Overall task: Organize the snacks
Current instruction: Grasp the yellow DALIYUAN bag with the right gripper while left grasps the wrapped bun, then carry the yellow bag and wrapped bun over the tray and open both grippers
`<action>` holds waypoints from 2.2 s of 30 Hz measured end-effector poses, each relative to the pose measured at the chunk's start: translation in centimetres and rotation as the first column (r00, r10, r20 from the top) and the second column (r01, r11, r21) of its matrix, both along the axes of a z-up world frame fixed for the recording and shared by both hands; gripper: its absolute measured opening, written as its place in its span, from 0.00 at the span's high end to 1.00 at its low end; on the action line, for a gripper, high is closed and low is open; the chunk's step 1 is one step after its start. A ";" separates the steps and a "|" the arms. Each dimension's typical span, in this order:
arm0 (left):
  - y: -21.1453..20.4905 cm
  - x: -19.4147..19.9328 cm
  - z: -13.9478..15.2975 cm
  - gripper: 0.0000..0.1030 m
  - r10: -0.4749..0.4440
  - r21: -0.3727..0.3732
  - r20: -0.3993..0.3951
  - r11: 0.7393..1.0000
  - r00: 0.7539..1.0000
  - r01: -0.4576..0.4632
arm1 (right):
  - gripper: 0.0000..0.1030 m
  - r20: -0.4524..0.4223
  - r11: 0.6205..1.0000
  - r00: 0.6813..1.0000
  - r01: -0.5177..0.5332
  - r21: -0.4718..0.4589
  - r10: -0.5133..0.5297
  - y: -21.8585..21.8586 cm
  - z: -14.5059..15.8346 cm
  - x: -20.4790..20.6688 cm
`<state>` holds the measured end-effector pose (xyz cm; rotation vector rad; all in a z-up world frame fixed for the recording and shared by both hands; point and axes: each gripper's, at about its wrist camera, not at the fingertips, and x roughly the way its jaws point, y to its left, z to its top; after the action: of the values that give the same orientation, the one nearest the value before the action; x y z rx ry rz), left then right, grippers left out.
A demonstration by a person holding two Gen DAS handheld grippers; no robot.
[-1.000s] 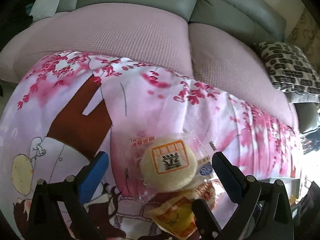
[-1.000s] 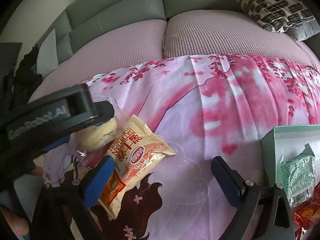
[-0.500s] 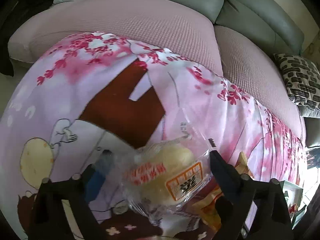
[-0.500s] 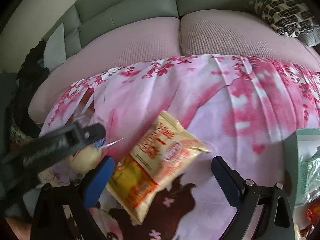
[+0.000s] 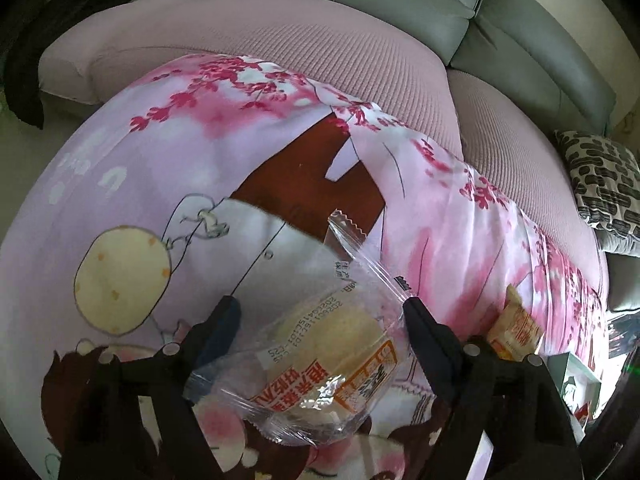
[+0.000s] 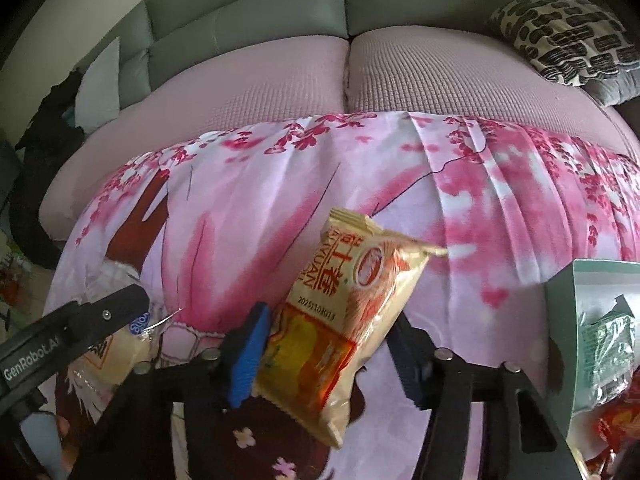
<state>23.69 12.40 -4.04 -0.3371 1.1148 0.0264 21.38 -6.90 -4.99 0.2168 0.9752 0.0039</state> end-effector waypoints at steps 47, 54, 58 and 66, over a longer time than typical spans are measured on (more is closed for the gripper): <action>-7.0 -11.3 2.7 0.37 0.121 -0.168 0.215 0.982 0.969 -0.086 | 0.62 0.141 0.991 0.984 0.092 0.098 -0.105 -7.7 5.0 -13.1; -11.0 -12.1 5.1 0.37 0.007 -0.158 0.282 0.987 0.959 0.040 | 0.62 0.153 0.977 0.966 0.199 0.077 -0.208 -12.6 6.6 -15.4; -14.8 -12.8 5.8 0.37 -0.101 -0.164 0.304 0.974 0.947 0.157 | 0.62 0.156 0.966 0.954 0.251 0.067 -0.258 -15.3 7.1 -17.3; -21.0 -14.3 5.3 0.37 -0.269 -0.208 0.275 0.920 0.923 0.331 | 0.62 0.126 0.942 0.933 0.335 0.030 -0.336 -19.3 6.2 -20.5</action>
<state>9.41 -8.63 1.26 -0.3791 0.9170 -0.4255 0.87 -26.21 1.25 0.3843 0.7985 -0.2890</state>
